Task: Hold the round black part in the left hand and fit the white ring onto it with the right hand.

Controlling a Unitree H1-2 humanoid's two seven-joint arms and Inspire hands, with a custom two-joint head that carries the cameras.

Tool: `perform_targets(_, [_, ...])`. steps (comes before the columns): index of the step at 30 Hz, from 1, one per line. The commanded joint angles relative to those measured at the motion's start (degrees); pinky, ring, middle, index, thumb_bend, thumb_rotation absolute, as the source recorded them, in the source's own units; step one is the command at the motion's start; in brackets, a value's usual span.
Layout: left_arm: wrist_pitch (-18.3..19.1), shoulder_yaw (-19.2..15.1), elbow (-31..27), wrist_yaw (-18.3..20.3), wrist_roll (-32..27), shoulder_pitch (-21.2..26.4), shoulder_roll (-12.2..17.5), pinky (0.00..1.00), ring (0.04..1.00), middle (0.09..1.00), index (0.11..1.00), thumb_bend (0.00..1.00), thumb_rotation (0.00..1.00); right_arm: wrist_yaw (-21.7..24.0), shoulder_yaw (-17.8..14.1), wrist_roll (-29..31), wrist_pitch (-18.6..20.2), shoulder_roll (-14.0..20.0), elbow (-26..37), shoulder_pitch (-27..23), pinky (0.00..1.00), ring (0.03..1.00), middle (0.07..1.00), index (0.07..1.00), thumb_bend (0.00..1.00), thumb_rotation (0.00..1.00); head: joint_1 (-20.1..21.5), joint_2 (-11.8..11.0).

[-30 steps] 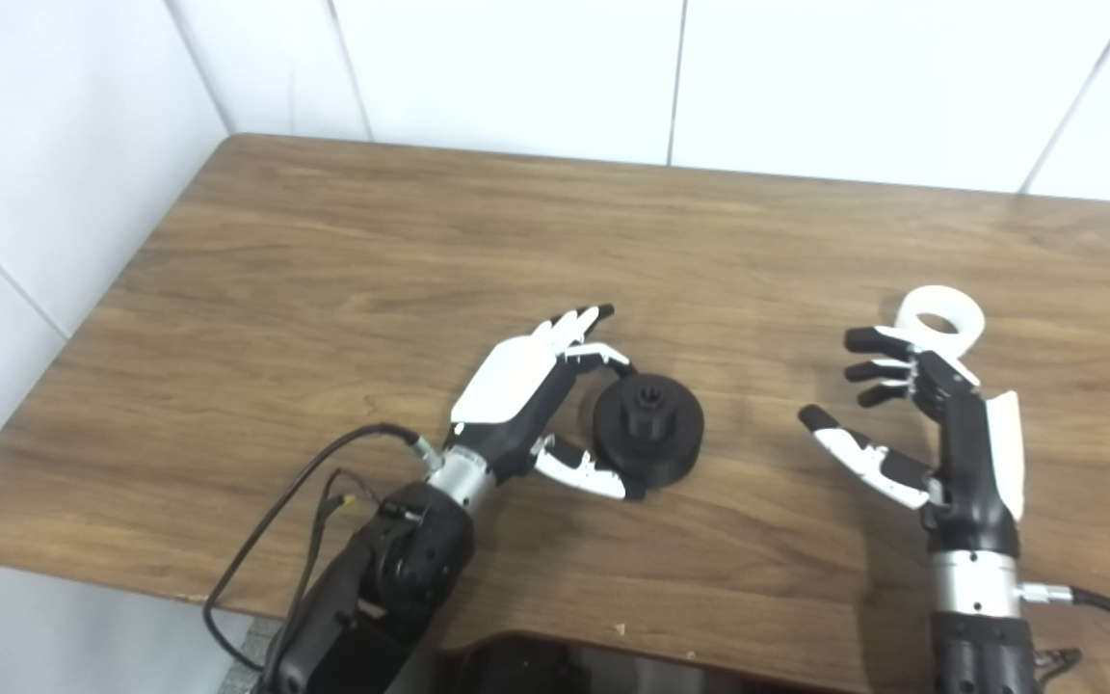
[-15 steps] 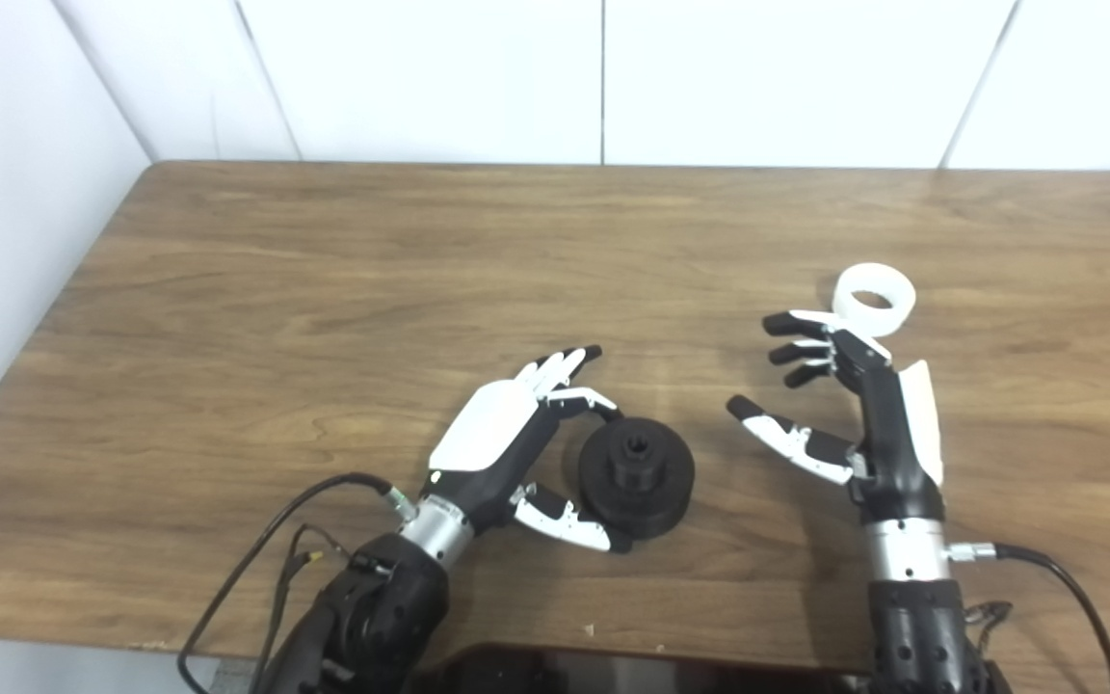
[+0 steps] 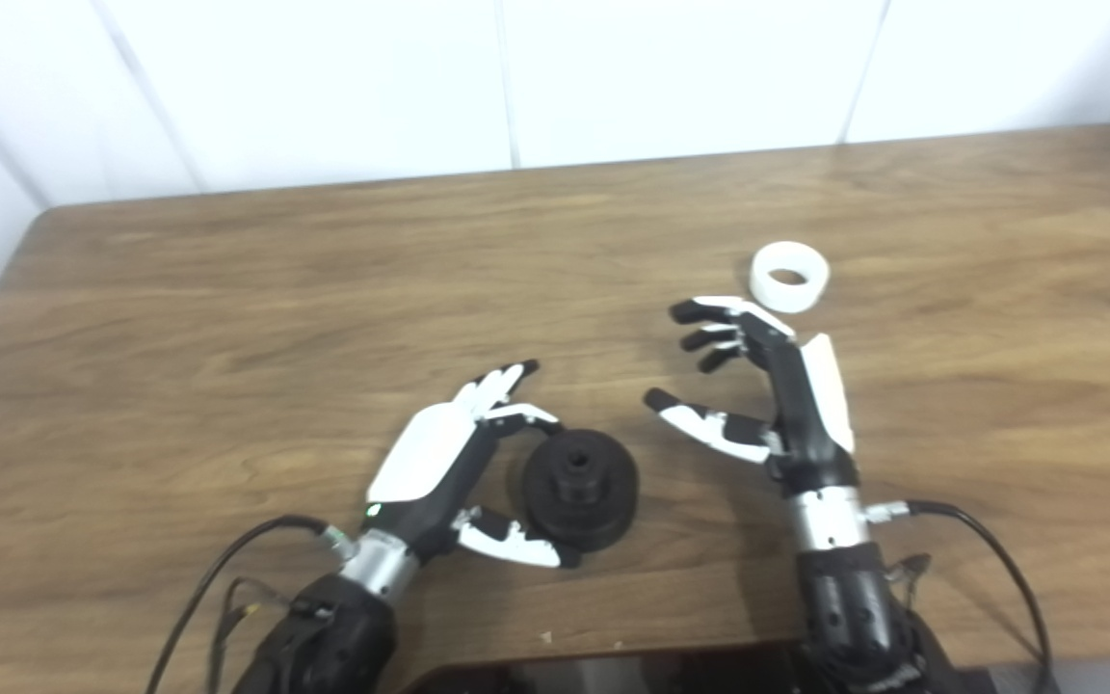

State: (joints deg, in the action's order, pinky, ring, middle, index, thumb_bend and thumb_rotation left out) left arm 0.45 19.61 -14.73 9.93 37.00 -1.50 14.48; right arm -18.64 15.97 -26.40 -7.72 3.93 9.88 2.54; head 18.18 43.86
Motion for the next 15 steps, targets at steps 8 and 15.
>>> perform_targets(8, [-4.4, -2.6, 0.6, -0.3, -2.6, 0.4, 3.5, 1.00, 1.000, 1.000, 0.618, 0.95, 0.24, -4.0, 1.8, -3.4, 1.0, -8.0, -1.1, 0.6, 0.48, 0.589, 0.667, 0.650, 0.64, 0.13, 4.3, -1.5])
perform_targets(15, [-4.4, -3.2, 0.2, 0.3, -3.5, 0.3, 3.3, 1.00, 1.000, 1.000, 0.618, 0.94, 0.26, -4.6, 1.8, -3.5, 0.1, -8.0, -1.7, 0.7, 0.48, 0.597, 0.669, 0.649, 0.64, 0.12, 4.0, -1.7])
